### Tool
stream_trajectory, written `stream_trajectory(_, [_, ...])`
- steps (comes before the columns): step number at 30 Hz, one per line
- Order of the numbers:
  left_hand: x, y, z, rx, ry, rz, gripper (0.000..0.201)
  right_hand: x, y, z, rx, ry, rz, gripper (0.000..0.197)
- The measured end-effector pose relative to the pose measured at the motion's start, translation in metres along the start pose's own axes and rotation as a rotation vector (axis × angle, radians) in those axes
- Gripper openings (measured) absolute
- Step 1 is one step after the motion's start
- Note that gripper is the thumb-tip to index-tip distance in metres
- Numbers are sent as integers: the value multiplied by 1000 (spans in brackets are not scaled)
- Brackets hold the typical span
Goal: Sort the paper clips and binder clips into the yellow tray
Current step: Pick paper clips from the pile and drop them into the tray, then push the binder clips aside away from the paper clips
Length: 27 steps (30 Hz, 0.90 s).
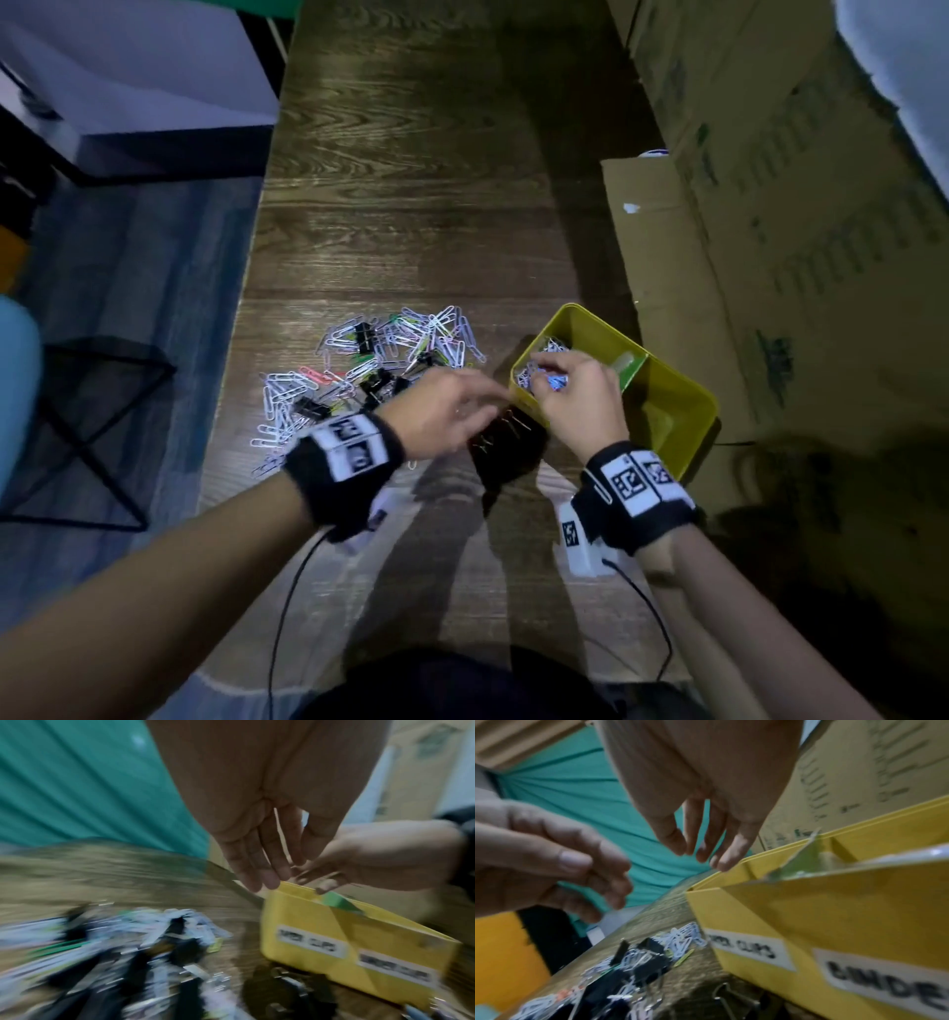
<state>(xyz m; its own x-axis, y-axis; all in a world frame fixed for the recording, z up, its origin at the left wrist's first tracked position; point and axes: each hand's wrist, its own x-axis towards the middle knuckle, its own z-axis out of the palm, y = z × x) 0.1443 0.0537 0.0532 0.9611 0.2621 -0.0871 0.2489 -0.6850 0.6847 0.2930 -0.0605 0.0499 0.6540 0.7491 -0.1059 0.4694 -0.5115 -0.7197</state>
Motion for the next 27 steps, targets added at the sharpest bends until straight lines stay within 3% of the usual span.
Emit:
stream_trajectory(3, [-57, -49, -27, 83, 128, -252, 20, -14, -20, 19, 10, 60, -188, 19])
stream_trajectory(5, [-94, -82, -40, 199, 110, -436, 23, -20, -32, 35, 32, -66, -265, 18])
stream_trajectory(7, [-121, -104, -42, 274, 11, -563, 31, -24, -42, 56, -12, -225, -369, 19])
stream_trajectory(9, [-139, -113, -36, 310, -59, -621, 41, -26, -52, 82, -107, -400, -435, 24])
stream_trajectory(12, [-150, -120, -15, 318, -62, -681, 52, -28, -67, 119, -278, -610, -447, 38])
stream_trajectory(17, [-155, -127, 10, 277, -8, -689, 43, -19, -79, 161, -615, -719, -510, 63])
stream_trajectory(20, [-158, -125, 5, 222, 0, -660, 39, -17, -79, 174, -723, -712, -521, 63])
stream_trajectory(23, [-165, -124, -7, 14, 175, -687, 33, -18, -81, 177, -776, -647, -484, 50])
stream_trajectory(27, [-160, -126, -31, -783, 568, -804, 32, -16, -79, 180, -823, -586, -415, 43])
